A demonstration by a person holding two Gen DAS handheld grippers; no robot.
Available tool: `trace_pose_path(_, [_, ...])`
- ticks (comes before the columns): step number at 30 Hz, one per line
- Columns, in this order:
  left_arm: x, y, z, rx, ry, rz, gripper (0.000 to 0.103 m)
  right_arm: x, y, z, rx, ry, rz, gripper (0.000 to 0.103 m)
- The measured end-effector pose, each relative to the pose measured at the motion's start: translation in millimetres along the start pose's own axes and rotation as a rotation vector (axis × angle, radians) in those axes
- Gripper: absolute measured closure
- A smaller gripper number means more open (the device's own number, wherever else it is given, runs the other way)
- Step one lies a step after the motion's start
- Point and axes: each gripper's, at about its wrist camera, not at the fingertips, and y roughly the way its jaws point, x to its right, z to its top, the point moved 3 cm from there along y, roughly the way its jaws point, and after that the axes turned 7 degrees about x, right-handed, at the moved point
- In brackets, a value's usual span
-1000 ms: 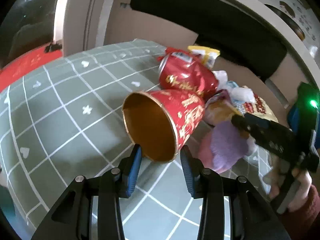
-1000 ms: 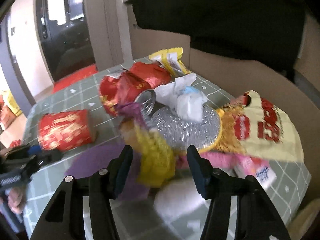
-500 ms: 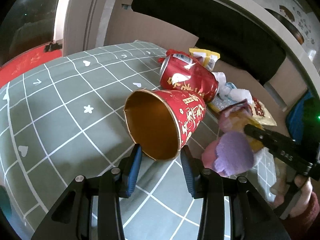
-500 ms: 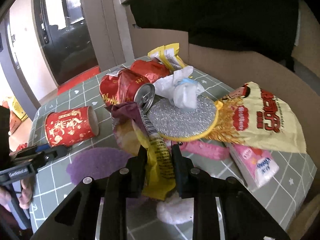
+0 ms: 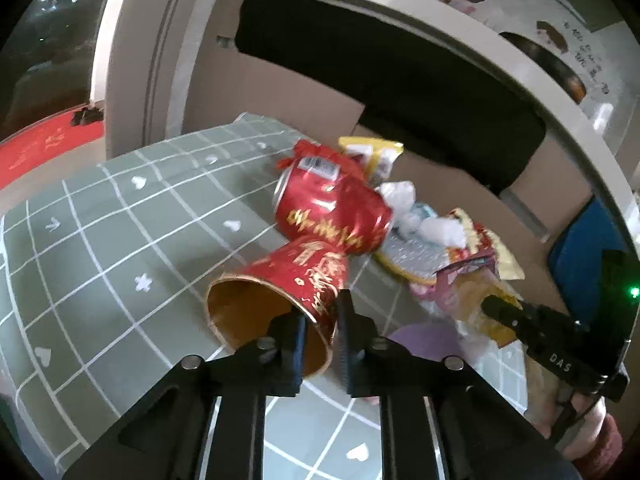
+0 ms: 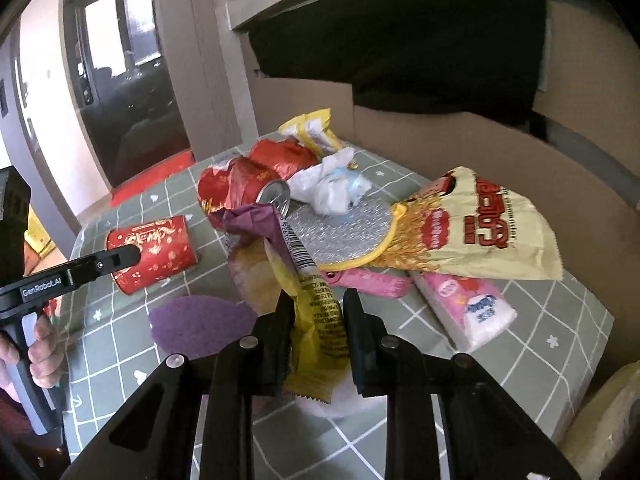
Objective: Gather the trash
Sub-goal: 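Lift the red paper cup with the left gripper while the right gripper grasps a yellow wrapper, then carry the cup and wrapper over the trash bin and open both grippers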
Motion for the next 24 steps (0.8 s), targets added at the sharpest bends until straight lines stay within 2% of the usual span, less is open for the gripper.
trace_pose_path(2, [7.1, -0.4, 6.2, 0.007, 0.009, -0.039, 0.094, 3.5, -4.2, 2.4, 0.011, 0.005, -0.002, 0.08])
trace_pose_path(7, [32.9, -3.5, 21.0, 0.046, 0.104, -0.007, 0.098, 12.8, -19.6, 6.6, 0.039, 0.022, -0.01, 0.081])
trace_pose_path(10, [47.2, -8.8, 26.1, 0.057, 0.124, -0.017, 0.098, 18.3, -29.1, 8.7, 0.06, 0.032, -0.019, 0.081])
trace_pose_path(14, [85.4, -21.4, 28.0, 0.108, 0.219, -0.044, 0.098, 28.7, -49.0, 10.5, 0.092, 0.055, -0.029, 0.081])
trace_pose_path(19, [143.5, -33.3, 26.1, 0.145, 0.319, -0.121, 0.098, 51.8, -85.8, 12.8, 0.159, 0.108, -0.067, 0.081])
trace_pose_path(24, [203.0, -27.8, 16.7, 0.127, 0.368, -0.222, 0.098, 82.8, -136.0, 12.5, 0.237, 0.152, -0.121, 0.081])
